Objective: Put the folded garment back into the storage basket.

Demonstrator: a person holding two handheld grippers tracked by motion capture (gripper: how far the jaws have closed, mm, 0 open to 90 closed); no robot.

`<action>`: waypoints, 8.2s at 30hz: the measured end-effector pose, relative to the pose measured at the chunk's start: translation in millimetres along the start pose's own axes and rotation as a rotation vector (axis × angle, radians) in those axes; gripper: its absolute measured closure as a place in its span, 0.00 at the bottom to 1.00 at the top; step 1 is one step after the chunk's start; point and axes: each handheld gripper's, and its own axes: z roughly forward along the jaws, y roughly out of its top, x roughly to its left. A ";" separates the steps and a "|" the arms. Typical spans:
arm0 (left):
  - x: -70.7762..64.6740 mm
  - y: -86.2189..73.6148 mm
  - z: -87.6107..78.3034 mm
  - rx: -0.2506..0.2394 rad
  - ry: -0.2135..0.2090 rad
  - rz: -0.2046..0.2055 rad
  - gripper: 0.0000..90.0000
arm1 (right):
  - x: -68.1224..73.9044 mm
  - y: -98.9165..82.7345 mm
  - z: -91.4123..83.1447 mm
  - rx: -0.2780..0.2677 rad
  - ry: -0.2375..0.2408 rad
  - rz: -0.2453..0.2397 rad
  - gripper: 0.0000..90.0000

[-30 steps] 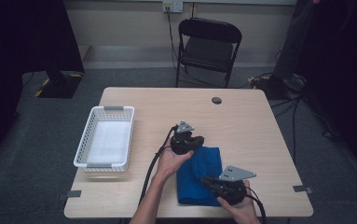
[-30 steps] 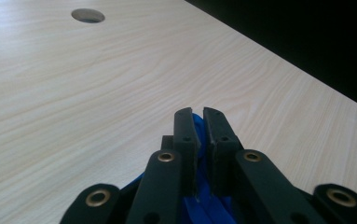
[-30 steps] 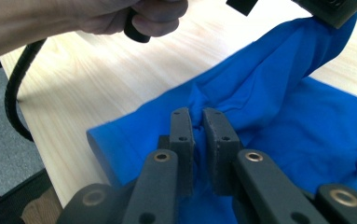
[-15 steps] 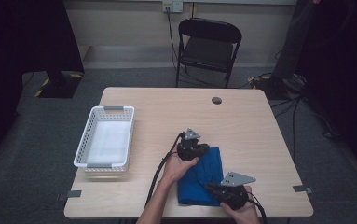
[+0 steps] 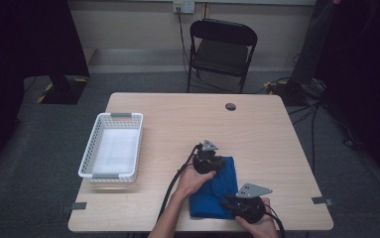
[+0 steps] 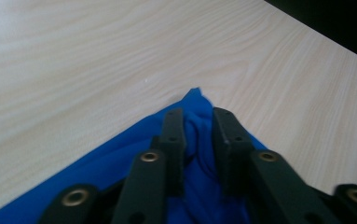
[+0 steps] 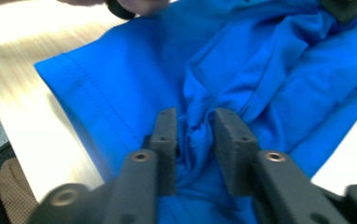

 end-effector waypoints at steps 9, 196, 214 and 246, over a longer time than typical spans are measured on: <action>-4.3 19.5 -38.2 -0.048 0.034 0.048 0.43 | -1.7 7.3 -5.1 -0.030 0.002 0.007 0.50; 0.6 -124.9 -153.4 0.162 0.267 0.056 0.00 | -19.7 37.0 52.9 0.044 -0.088 -0.019 0.23; 1.5 -124.6 -153.2 0.164 0.262 0.065 0.00 | -16.5 52.4 72.5 0.062 -0.096 -0.014 0.14; 3.6 -124.6 -153.0 0.158 0.254 0.068 0.00 | -8.0 88.1 113.0 0.092 -0.100 -0.009 0.13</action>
